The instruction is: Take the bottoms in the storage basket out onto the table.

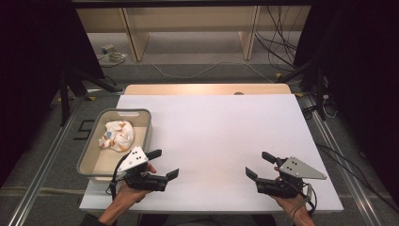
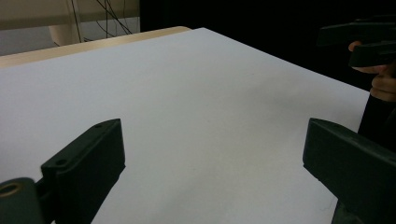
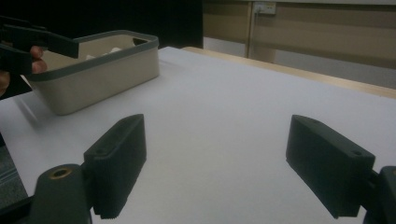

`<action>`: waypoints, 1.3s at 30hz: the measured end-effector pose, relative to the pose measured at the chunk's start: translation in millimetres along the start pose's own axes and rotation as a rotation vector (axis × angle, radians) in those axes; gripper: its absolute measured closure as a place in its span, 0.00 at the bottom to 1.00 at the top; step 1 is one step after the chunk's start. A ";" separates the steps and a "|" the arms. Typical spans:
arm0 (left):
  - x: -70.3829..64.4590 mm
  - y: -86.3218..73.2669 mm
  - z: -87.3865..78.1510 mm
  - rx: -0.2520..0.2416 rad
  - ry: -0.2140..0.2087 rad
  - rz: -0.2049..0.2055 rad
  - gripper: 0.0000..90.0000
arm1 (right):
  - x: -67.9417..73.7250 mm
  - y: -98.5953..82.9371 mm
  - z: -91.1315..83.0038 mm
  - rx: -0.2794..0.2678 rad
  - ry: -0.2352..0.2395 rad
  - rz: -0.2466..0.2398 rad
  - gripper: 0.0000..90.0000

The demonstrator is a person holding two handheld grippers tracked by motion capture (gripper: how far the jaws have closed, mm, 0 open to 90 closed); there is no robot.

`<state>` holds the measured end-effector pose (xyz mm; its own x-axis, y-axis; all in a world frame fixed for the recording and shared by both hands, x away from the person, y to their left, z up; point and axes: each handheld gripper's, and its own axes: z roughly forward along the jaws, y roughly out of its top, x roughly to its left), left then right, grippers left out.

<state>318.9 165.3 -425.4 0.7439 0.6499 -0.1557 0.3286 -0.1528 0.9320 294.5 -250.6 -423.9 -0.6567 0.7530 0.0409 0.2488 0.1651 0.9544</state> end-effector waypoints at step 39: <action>15.2 37.7 19.1 -0.030 0.085 -0.047 0.05 | 0.7 -0.7 1.7 -0.003 0.012 0.015 0.24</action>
<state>353.7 155.2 -398.9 0.6754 0.7171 -0.1719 0.3432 -0.0993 0.9340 295.2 -249.0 -425.0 -0.6617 0.7474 0.0585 0.2563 0.1523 0.9545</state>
